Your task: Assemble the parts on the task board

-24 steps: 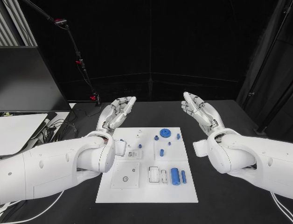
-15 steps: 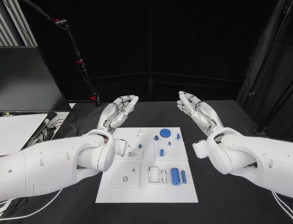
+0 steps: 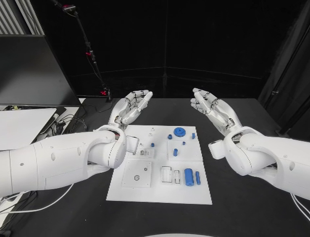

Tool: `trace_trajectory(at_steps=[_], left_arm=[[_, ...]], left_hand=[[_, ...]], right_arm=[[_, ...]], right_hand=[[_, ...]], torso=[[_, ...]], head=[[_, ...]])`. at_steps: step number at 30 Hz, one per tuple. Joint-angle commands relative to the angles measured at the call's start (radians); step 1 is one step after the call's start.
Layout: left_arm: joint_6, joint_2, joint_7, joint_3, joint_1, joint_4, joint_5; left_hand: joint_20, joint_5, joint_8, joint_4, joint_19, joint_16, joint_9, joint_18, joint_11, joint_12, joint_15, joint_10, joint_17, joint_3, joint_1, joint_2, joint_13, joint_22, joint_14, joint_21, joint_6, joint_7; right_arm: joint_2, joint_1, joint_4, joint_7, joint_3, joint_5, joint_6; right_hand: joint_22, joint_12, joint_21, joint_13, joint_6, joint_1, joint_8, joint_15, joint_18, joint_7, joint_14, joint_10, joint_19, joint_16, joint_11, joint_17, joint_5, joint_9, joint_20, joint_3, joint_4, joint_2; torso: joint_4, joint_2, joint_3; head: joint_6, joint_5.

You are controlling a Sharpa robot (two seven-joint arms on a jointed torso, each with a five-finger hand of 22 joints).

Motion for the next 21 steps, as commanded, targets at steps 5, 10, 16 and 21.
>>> trace_trajectory(at_steps=[5, 10, 16, 21], left_arm=[[0.012, 0.002, 0.34, 0.001, 0.012, -0.002, -0.01], [0.01, -0.002, 0.336, 0.001, 0.02, -0.001, -0.01], [0.009, -0.009, 0.332, 0.001, 0.026, 0.0, -0.01], [0.01, -0.016, 0.331, 0.001, 0.031, 0.001, -0.01]], left_hand=[[0.004, 0.003, 0.009, 0.003, 0.008, 0.006, -0.002, 0.019, 0.003, 0.005, 0.009, 0.002, 0.001, 0.003, -0.001, 0.011, 0.001, 0.001, -0.002, 0.006, 0.011, 0.16], [0.005, 0.003, 0.012, 0.003, 0.01, 0.006, -0.003, 0.018, 0.004, 0.006, 0.011, 0.003, 0.001, 0.004, 0.001, 0.014, 0.001, 0.002, -0.002, 0.009, 0.013, 0.16], [0.005, 0.005, 0.015, 0.002, 0.013, 0.006, -0.005, 0.017, 0.004, 0.009, 0.011, 0.006, 0.001, 0.004, 0.006, 0.018, 0.001, 0.004, -0.002, 0.012, 0.015, 0.16], [0.005, 0.02, 0.021, 0.002, 0.019, 0.008, -0.009, 0.016, 0.004, 0.014, 0.012, 0.01, 0.001, 0.003, 0.013, 0.024, 0.001, 0.007, 0.0, 0.018, 0.019, 0.16]], right_arm=[[0.001, 0.002, -0.018, -0.013, 0.001, -0.016, 0.078], [-0.005, 0.002, -0.025, -0.028, 0.001, -0.031, 0.116], [-0.011, 0.013, -0.033, -0.051, 0.002, -0.057, 0.161], [-0.016, 0.034, -0.042, -0.076, 0.002, -0.099, 0.195]], right_hand=[[0.047, 0.061, 0.086, 0.004, 0.003, 0.024, 0.016, -0.019, 0.029, 0.168, 0.156, 0.024, 0.19, 0.111, 0.001, 0.008, 0.001, -0.008, -0.006, -0.005, 0.002, 0.006], [0.104, 0.102, 0.207, 0.002, 0.0, 0.036, 0.04, -0.049, 0.056, 0.154, 0.366, 0.035, 0.445, 0.152, -0.003, 0.007, 0.002, -0.013, -0.016, -0.013, 0.001, 0.016], [0.116, 0.117, 0.251, 0.001, -0.005, 0.061, 0.07, -0.091, 0.08, 0.078, 0.529, 0.012, 0.539, 0.134, -0.033, 0.007, 0.004, -0.018, -0.03, -0.026, 0.0, 0.035], [0.136, 0.16, 0.304, 0.003, -0.005, 0.072, 0.115, -0.141, 0.116, 0.01, 0.674, 0.012, 0.622, 0.155, -0.076, 0.038, 0.005, -0.021, -0.042, -0.051, 0.0, 0.04]], torso=[[-0.0012, 0.014, 0.0001], [0.0001, 0.034, 0.0033], [0.0026, 0.061, 0.0082], [0.0059, 0.091, 0.0092]], head=[[-0.013, 0.002], [-0.015, 0.0], [-0.021, -0.005], [-0.026, -0.003]])
